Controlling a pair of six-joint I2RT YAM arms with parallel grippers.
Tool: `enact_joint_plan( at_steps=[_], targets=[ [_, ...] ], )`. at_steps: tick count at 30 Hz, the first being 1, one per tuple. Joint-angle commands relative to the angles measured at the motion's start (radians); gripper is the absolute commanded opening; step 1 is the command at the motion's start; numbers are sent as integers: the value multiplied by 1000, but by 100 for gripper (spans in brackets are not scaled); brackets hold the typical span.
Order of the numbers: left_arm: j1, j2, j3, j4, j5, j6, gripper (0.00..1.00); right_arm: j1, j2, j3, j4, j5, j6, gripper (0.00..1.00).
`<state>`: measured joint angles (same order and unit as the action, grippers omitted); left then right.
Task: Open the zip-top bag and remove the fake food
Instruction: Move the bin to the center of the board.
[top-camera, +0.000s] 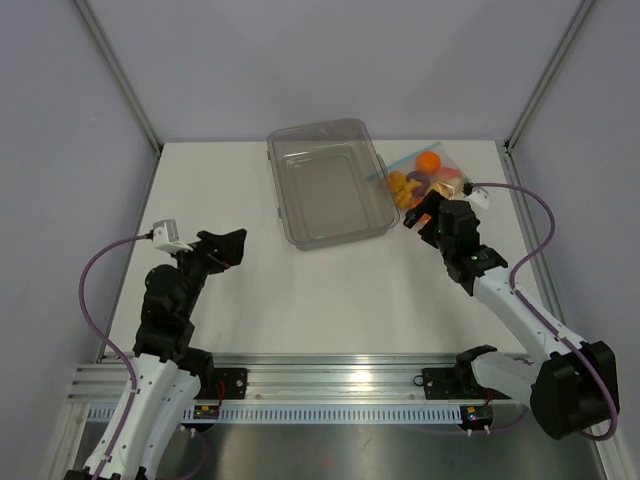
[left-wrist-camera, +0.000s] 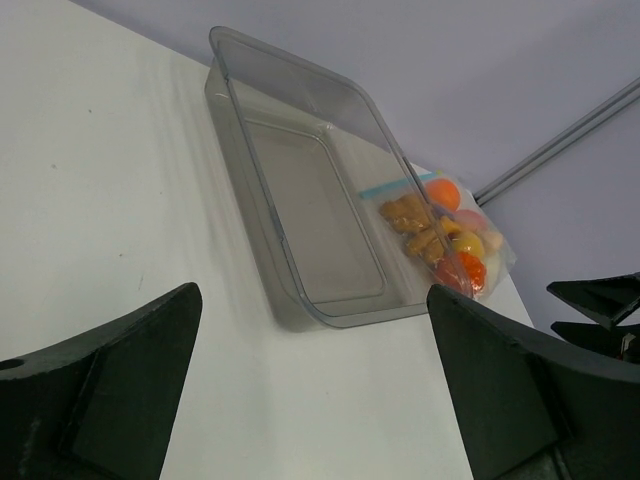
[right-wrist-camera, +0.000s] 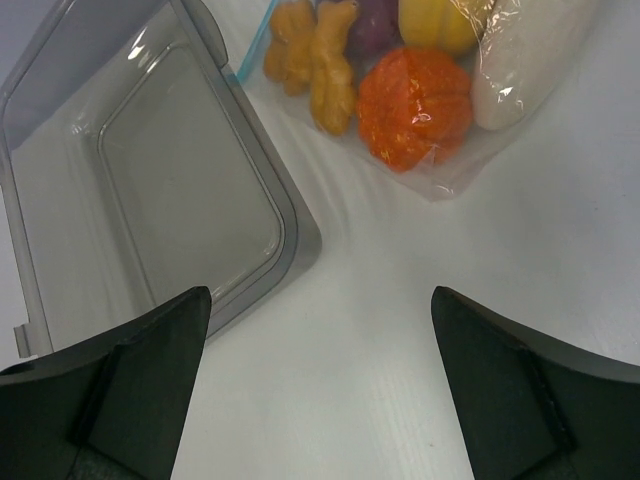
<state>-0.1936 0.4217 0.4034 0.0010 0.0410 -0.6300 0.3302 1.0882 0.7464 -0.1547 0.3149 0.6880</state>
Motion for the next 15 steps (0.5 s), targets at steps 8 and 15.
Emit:
enact_joint_plan(
  at_steps=[8,15],
  targets=[
    [-1,83,23,70,54,-16,99,-76,169,40,201,-266,-10,93],
    [-1,274,55,145,111,-31,99,-76,283,140,161,-234,-42,96]
  ],
)
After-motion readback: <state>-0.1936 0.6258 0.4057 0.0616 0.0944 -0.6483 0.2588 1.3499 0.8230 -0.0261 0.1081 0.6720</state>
